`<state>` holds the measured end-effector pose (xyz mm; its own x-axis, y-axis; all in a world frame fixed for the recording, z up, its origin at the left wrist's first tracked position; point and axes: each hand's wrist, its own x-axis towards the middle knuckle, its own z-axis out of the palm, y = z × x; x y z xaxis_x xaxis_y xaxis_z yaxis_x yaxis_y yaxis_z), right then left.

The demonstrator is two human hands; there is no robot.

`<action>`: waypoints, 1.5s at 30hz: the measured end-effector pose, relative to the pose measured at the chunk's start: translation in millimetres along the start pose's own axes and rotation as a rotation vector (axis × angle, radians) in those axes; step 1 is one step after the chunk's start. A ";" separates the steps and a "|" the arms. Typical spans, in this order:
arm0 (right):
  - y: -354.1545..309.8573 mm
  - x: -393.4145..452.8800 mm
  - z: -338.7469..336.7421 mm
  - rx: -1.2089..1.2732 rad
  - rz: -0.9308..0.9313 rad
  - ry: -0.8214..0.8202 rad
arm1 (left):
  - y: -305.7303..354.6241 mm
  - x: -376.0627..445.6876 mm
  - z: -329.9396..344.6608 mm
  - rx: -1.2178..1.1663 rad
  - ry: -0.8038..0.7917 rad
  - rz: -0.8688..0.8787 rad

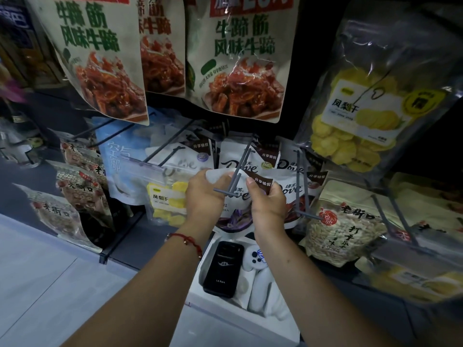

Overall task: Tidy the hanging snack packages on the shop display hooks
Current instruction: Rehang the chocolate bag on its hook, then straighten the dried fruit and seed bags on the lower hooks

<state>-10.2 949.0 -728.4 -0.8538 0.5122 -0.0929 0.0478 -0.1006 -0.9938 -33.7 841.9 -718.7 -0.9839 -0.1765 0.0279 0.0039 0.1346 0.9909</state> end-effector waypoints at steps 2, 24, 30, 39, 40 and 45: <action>5.9 4.3 -3.2 -0.074 -0.025 0.021 | -4.8 0.2 1.7 0.053 -0.005 0.074; 16.4 -91.3 -9.2 -1.164 -0.644 -0.625 | -37.8 -70.9 -125.2 1.428 -0.190 0.117; 26.4 -74.3 59.6 -0.988 -0.269 -0.535 | -46.2 -72.6 -169.3 1.416 -0.126 0.057; 22.5 -37.4 94.4 -0.544 -0.051 -0.211 | -48.5 -65.9 -184.3 1.389 -0.136 0.066; 21.1 -35.7 94.9 -0.492 -0.029 -0.207 | -48.8 -65.3 -185.2 1.385 -0.140 0.061; 25.1 -28.8 98.5 -0.355 0.027 -0.189 | -48.6 -63.7 -186.8 1.376 -0.154 0.049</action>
<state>-35.5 847.7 -744.6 -0.9284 0.3444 -0.1396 0.2196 0.2053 -0.9537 62.1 664.5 -744.0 -0.9978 -0.0478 -0.0455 -0.0505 0.9969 0.0609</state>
